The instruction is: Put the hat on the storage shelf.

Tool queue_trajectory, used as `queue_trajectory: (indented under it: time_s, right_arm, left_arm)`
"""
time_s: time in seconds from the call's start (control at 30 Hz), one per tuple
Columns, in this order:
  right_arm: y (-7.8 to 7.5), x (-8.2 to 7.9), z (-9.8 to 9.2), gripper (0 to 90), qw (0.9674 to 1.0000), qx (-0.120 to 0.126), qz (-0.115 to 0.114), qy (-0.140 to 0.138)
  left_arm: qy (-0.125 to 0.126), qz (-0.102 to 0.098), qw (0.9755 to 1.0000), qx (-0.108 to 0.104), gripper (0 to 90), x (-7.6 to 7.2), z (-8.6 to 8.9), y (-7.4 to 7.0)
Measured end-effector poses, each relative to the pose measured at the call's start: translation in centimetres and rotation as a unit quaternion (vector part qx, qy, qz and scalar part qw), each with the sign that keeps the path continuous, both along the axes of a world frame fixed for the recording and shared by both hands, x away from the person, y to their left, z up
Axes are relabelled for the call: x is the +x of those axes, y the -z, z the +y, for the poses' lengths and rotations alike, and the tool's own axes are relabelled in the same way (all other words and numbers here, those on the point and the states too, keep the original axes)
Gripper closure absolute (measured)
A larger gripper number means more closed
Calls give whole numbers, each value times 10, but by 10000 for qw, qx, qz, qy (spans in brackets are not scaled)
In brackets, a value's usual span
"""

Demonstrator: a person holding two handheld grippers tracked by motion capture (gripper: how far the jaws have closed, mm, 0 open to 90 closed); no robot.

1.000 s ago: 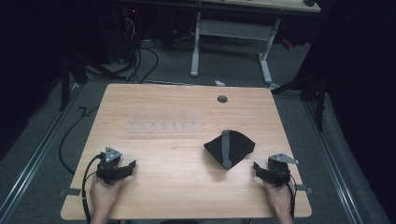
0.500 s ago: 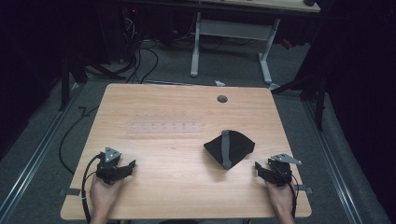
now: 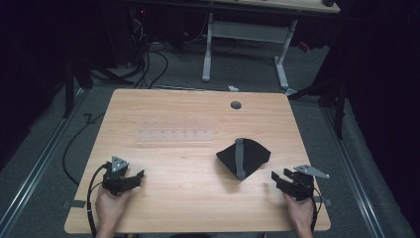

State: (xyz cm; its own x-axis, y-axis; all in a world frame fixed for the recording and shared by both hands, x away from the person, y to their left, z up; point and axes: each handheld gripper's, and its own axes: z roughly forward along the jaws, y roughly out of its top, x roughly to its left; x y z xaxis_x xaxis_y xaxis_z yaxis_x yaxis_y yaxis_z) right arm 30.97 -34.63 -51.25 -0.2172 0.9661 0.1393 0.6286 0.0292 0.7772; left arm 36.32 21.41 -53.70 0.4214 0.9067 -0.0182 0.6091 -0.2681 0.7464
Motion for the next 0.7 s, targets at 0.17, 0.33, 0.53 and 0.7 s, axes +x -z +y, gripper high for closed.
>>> queue_trajectory:
  time_s: [0.17, 0.33, 0.53, 0.7]
  right_arm:
    - [-4, 2, 4, 416, 9998, 174, -50, -43]
    - [-11, 9, 8, 388, 9991, 390, -132, -135]
    - [-15, 27, 11, 372, 9981, 596, -70, -168]
    - [-13, 41, 11, 355, 9973, 725, -15, -115]
  left_arm:
    - [-6, -3, 10000, -5, 324, 0, 0, 0]
    - [-6, -3, 10000, -6, 324, 0, 0, 0]
    - [-7, -4, 10000, -7, 324, 0, 0, 0]
    - [-6, -4, 10000, -3, 324, 0, 0, 0]
